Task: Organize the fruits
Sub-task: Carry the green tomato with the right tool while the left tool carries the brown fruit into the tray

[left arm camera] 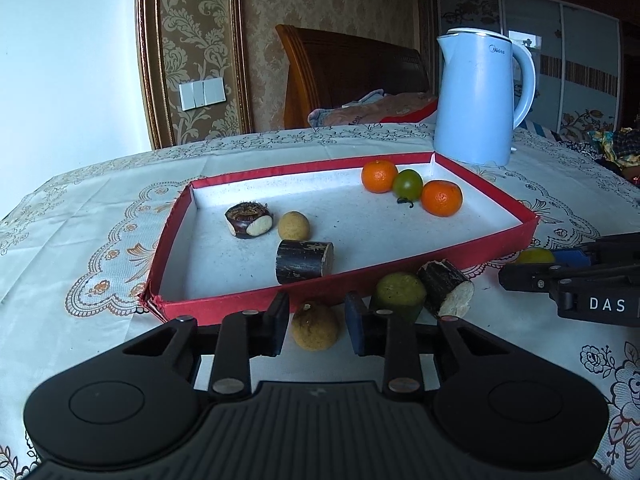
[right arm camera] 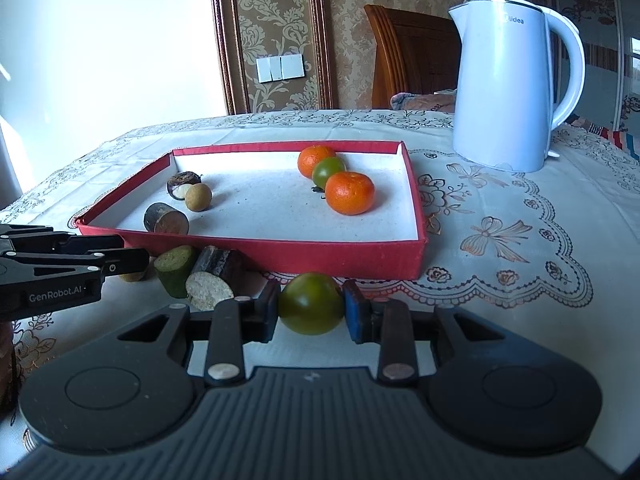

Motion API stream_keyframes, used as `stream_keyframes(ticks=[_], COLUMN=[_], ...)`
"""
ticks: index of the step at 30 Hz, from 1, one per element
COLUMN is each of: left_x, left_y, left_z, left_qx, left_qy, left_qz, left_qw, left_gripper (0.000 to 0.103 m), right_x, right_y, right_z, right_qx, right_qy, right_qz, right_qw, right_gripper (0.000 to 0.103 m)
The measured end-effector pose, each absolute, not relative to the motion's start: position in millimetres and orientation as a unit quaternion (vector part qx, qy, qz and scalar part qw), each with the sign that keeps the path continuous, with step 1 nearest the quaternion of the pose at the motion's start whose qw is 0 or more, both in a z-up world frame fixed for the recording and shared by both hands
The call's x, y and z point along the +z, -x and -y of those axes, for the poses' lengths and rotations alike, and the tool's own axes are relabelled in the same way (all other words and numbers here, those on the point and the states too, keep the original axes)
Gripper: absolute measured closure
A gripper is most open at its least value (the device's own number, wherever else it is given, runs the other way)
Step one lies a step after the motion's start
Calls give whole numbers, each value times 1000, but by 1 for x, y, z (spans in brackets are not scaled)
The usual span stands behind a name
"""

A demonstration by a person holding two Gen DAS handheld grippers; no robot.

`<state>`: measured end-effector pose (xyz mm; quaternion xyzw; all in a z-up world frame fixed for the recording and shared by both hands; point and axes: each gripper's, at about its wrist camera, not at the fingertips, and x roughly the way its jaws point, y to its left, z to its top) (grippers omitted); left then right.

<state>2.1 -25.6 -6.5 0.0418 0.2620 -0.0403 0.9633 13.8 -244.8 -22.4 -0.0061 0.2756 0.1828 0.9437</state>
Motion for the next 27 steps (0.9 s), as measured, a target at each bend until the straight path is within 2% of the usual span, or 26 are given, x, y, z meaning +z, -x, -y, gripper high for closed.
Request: stream_keyframes(ticks=[12,27], left_x=[-14,-7], left_y=[-17,-5], left_z=[19,22], left_qx=[-47,-41], left_qy=[-19,-32], left_qz=[-313,-275], left_qw=[948,960], left_gripper=[74,77], right_x=[-24,-23], right_y=[-15,-13], right_z=[246,248], right_qx=[185,176], right_qy=[2,-3], right_qz=[-279,-271], right_qw=[942,946], right_gripper=[72,72])
